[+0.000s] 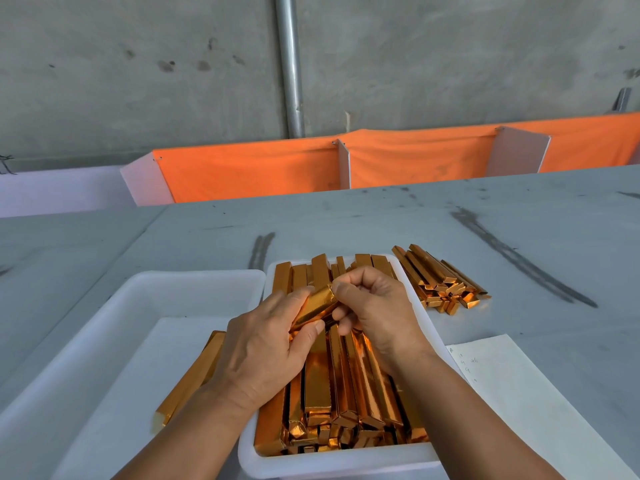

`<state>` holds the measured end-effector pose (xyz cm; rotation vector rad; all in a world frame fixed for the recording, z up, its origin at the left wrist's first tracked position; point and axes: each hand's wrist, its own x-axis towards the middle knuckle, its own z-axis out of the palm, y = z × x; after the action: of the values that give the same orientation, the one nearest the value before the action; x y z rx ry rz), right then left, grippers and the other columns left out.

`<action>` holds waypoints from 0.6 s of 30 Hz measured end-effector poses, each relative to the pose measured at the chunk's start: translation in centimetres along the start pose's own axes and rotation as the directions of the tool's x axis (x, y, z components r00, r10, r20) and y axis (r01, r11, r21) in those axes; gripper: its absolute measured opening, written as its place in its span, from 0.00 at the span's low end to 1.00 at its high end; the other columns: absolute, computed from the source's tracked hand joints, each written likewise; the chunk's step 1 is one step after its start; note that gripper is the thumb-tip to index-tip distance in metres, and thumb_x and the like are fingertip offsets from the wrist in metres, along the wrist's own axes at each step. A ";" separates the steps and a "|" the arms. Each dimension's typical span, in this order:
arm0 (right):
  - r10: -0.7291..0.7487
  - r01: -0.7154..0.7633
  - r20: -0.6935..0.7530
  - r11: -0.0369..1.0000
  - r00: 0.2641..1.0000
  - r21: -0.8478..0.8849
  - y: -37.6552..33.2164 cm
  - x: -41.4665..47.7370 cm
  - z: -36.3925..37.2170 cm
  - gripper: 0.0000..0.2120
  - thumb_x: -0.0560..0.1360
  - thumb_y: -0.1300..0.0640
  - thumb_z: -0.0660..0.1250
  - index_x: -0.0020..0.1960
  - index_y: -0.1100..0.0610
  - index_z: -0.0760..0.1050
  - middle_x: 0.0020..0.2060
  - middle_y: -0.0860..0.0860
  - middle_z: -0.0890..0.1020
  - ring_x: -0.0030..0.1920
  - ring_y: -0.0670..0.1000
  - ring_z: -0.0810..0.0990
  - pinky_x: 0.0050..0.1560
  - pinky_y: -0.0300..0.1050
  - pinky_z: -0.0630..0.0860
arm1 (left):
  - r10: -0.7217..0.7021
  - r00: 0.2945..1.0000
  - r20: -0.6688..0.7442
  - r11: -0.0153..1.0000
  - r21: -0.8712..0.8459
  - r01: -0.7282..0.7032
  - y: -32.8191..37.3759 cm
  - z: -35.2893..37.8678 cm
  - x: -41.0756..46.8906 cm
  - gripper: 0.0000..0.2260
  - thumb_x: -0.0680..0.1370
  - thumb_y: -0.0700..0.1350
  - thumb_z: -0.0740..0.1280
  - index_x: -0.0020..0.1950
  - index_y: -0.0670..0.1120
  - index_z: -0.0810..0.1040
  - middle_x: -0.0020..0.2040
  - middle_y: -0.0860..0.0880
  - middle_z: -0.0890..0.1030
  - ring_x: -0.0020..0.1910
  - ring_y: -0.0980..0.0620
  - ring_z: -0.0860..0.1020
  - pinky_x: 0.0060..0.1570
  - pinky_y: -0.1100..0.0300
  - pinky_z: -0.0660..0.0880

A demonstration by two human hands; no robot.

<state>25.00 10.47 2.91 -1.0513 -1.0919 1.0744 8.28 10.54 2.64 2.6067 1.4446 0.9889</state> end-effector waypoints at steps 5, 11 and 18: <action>0.019 -0.019 0.002 1.000 1.000 0.012 -0.1 0.0 0.0 0.04 0.78 0.64 0.68 0.44 0.60 0.79 0.28 0.55 0.80 0.24 0.49 0.75 0.27 0.38 0.74 | 0.001 1.000 0.011 1.000 -0.013 -0.001 0.2 -0.1 0.0 0.21 0.76 0.55 0.67 0.68 0.50 0.75 0.47 0.53 0.78 0.40 0.57 0.74 0.38 0.73 0.65; -0.048 0.049 0.012 0.997 0.999 -0.063 -0.2 -0.2 -0.1 0.06 0.78 0.62 0.69 0.42 0.56 0.81 0.30 0.56 0.82 0.25 0.51 0.77 0.28 0.41 0.76 | -0.003 1.000 0.008 1.000 -0.025 0.003 0.1 0.0 -0.1 0.21 0.76 0.54 0.68 0.68 0.50 0.75 0.46 0.54 0.78 0.39 0.57 0.74 0.37 0.74 0.63; -0.041 0.043 0.021 0.996 0.999 -0.083 -0.2 -0.4 -0.1 0.09 0.79 0.63 0.66 0.47 0.54 0.83 0.30 0.54 0.81 0.25 0.49 0.78 0.32 0.42 0.78 | -0.014 1.000 -0.024 0.999 -0.046 0.013 -0.3 0.1 0.0 0.25 0.75 0.60 0.60 0.67 0.49 0.76 0.43 0.57 0.72 0.36 0.57 0.71 0.37 0.73 0.62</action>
<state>25.08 10.04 3.07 -1.0814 -1.1782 1.0142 8.14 10.74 2.49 2.5584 1.4250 1.0437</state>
